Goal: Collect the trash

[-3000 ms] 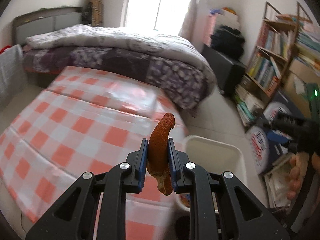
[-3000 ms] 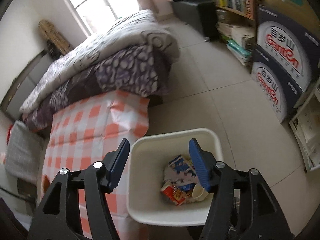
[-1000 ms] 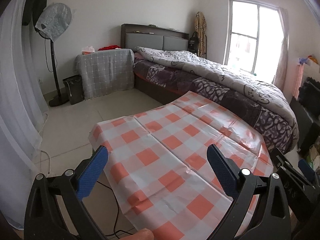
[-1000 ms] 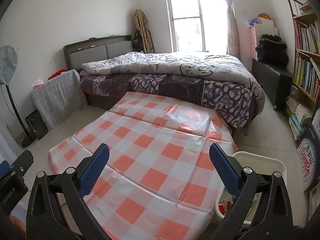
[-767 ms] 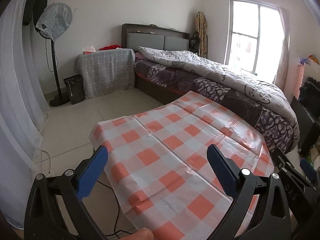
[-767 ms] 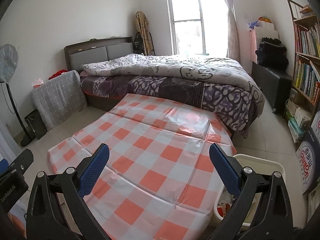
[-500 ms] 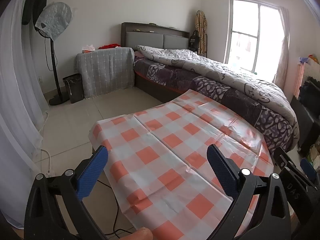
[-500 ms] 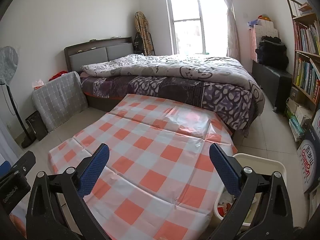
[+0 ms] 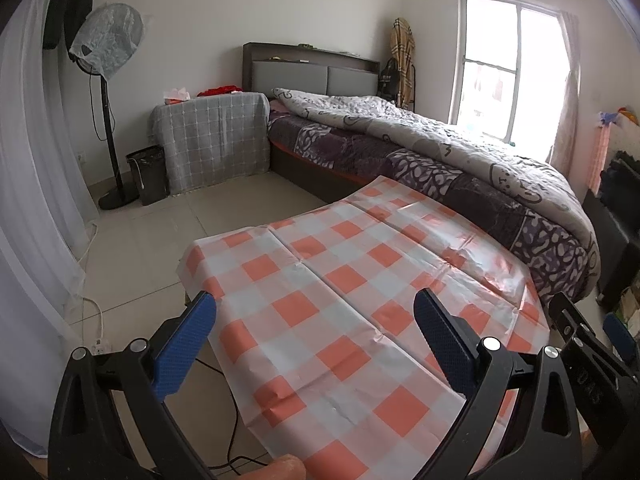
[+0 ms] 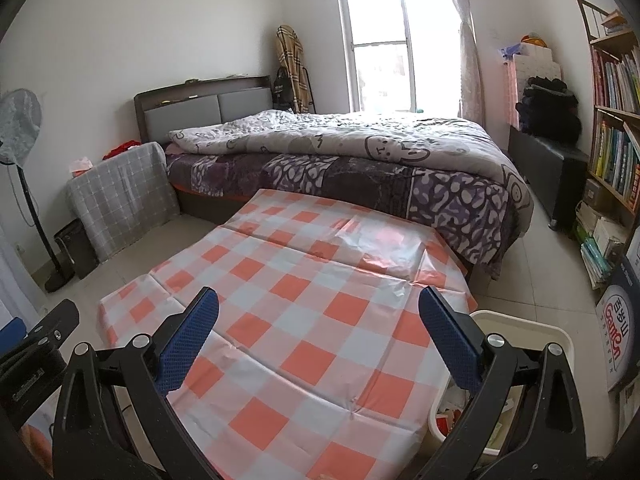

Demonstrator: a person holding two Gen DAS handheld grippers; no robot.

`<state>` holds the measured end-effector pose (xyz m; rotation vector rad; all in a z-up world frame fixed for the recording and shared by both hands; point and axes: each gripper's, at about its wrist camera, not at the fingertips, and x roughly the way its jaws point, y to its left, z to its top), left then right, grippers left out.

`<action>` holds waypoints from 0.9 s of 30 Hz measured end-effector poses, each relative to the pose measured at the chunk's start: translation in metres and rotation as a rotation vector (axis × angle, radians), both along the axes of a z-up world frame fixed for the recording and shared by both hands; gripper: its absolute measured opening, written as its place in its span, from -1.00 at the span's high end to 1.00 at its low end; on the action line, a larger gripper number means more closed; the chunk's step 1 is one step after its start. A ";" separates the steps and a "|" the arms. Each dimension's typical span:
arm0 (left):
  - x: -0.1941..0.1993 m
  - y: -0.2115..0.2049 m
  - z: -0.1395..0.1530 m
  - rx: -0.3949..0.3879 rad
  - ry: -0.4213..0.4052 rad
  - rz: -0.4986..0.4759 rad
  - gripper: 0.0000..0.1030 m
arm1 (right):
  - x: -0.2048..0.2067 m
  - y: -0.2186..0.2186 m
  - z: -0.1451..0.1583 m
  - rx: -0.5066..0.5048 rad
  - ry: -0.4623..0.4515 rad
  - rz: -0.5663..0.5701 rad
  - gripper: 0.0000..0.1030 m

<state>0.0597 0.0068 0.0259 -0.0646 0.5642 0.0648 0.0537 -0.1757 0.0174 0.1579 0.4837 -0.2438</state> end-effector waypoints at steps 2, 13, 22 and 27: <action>0.000 0.001 0.001 0.001 0.000 0.002 -0.87 | 0.000 0.000 0.000 0.000 -0.001 0.001 -0.86; 0.002 0.002 -0.003 0.005 0.005 0.008 -0.87 | 0.000 0.001 0.000 0.000 -0.002 -0.001 -0.86; 0.003 0.003 -0.004 0.004 0.012 0.009 -0.87 | 0.001 0.003 0.000 -0.002 -0.005 0.004 -0.86; 0.004 0.001 -0.003 0.002 0.015 0.001 -0.87 | 0.001 0.003 0.000 -0.001 -0.004 0.003 -0.86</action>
